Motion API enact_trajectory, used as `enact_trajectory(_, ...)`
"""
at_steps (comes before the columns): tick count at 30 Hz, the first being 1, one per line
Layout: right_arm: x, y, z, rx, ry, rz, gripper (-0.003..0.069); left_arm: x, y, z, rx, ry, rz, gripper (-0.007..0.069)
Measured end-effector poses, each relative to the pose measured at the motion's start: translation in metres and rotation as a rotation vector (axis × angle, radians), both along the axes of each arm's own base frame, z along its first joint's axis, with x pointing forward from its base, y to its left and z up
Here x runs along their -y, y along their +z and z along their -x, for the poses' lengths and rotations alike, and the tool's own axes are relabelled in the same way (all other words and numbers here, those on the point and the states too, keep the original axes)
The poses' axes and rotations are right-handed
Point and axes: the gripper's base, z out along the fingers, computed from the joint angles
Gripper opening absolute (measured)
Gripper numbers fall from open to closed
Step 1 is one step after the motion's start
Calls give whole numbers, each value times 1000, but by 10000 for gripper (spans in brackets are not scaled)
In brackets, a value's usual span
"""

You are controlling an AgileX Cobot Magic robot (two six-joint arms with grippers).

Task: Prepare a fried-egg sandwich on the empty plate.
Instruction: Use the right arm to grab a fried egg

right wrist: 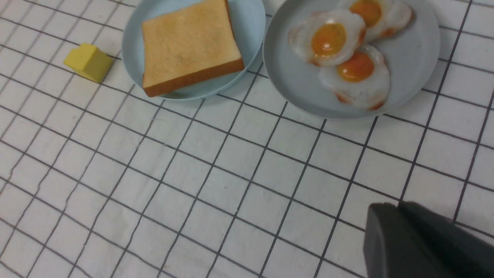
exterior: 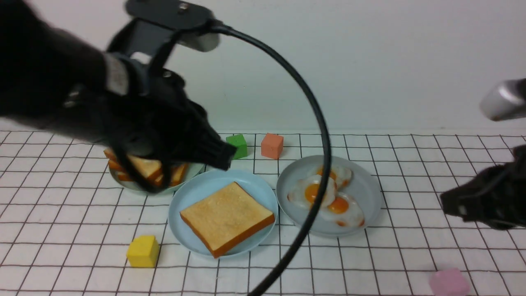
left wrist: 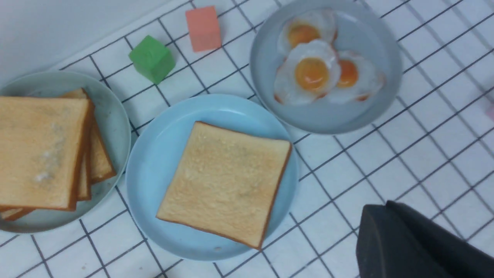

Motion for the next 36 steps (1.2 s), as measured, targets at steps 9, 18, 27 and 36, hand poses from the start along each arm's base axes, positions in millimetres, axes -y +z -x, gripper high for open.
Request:
enact_trajectory(9, -31, -47, -94, -184, -27, 13, 169, -58, -40, 83, 124, 4, 155, -13)
enact_trajectory(18, -50, -100, -176, -341, -148, -65, 343, -75, -41, 109, 216, 8, 286, -13)
enact_trajectory(27, -49, -139, -229, -417, -243, -176, 356, -73, -43, 111, 178, 10, 328, -13)
enact_trajectory(36, -53, -162, -242, -436, -241, -181, 358, -73, -43, 111, 176, 10, 331, -13)
